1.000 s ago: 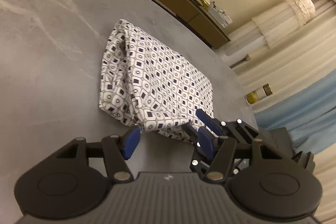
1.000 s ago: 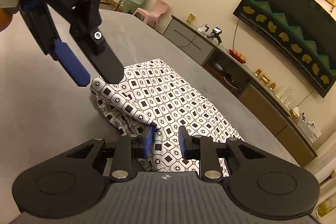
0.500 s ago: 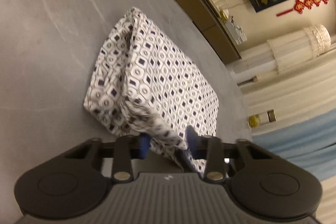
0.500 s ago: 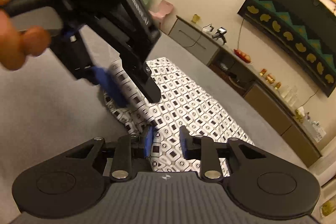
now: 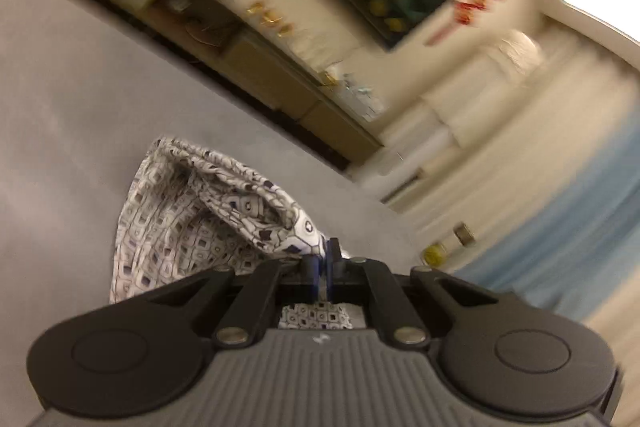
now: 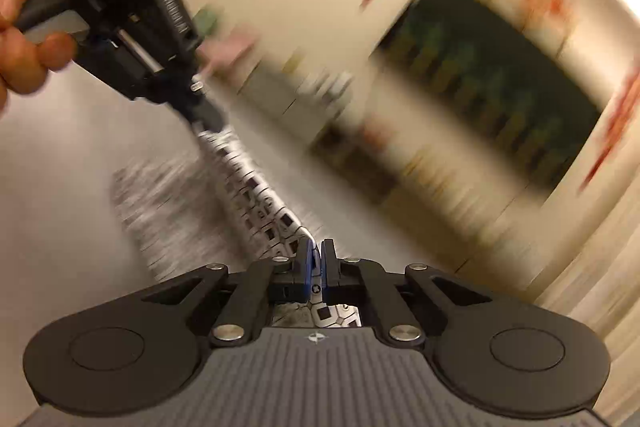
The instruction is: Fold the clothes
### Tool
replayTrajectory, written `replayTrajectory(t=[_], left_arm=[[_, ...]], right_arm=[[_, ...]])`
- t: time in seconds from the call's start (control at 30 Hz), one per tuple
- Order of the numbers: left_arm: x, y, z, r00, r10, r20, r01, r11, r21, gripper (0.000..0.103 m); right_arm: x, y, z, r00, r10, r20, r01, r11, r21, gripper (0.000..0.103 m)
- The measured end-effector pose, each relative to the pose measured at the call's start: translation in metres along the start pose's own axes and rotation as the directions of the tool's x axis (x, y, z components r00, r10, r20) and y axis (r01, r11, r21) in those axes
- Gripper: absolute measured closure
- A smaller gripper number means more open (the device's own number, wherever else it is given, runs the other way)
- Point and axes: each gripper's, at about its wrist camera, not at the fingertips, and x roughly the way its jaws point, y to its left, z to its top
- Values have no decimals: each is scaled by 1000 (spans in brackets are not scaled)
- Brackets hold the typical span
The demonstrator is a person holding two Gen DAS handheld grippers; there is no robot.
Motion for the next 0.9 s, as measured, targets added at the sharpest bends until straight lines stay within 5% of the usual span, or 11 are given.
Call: replayTrajectory(t=[0.17, 0.37, 0.6, 0.67, 0.77, 0.9], left_arm=[[25, 44, -24, 981, 167, -95, -178, 976, -122, 100], [8, 33, -6, 992, 123, 9, -120, 981, -153, 100], [23, 45, -7, 972, 231, -38, -234, 956, -177, 99], [19, 39, -4, 975, 220, -24, -221, 963, -156, 99], [11, 16, 9, 976, 216, 44, -212, 975, -68, 99], [31, 36, 10, 934, 357, -5, -355, 929, -100, 98]], right_arm=[[44, 39, -33, 961, 157, -229, -178, 981, -74, 100], [36, 49, -29, 960, 190, -208, -206, 977, -61, 100], [27, 53, -28, 950, 232, -211, -243, 970, -28, 99], [26, 54, -28, 956, 209, -205, -222, 974, -40, 95], [24, 47, -25, 965, 197, -172, -203, 979, -20, 69], [23, 37, -17, 949, 277, -153, -267, 960, 80, 63]])
